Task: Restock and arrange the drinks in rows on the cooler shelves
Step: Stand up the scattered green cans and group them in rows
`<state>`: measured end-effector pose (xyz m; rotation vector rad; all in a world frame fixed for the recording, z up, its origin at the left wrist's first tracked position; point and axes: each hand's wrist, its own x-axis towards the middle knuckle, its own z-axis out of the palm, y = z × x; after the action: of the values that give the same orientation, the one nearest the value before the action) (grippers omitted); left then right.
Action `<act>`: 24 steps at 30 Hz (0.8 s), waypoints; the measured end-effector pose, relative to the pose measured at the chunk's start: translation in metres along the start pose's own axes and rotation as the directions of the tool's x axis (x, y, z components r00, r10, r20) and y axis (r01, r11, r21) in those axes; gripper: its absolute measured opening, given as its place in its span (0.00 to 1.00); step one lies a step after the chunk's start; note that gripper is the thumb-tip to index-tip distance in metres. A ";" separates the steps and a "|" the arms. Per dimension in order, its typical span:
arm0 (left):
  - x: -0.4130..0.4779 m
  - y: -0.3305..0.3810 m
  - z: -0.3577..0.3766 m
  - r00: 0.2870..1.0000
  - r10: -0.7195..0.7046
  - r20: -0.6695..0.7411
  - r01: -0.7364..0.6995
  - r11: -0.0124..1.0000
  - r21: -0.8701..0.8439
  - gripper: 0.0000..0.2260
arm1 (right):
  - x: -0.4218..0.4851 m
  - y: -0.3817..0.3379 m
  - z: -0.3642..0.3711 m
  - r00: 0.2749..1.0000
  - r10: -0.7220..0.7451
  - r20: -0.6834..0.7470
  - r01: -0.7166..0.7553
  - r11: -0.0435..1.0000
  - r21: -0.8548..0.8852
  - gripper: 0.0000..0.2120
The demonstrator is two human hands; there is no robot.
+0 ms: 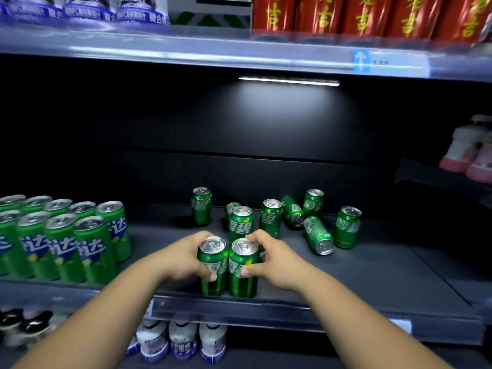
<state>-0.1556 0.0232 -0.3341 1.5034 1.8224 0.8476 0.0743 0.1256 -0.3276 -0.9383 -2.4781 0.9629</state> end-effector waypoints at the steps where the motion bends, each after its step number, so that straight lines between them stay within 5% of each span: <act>1: 0.000 0.000 0.001 1.000 0.000 -0.002 0.000 1.000 -0.003 0.30 | -0.001 0.001 0.001 1.000 -0.003 -0.007 0.003 1.000 0.010 0.28; 10: -0.003 -0.006 0.006 1.000 -0.025 -0.002 0.025 0.990 -0.138 0.30 | -0.002 0.008 0.009 0.999 -0.039 -0.002 0.039 0.992 0.121 0.27; 24: 0.003 -0.018 -0.002 0.988 0.054 0.142 -0.022 0.977 -0.214 0.30 | 0.002 0.011 0.005 0.997 -0.033 0.066 0.031 0.999 0.045 0.27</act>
<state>-0.1675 0.0232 -0.3473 1.4289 1.5494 0.8938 0.0754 0.1303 -0.3386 -0.8635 -2.5078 1.0497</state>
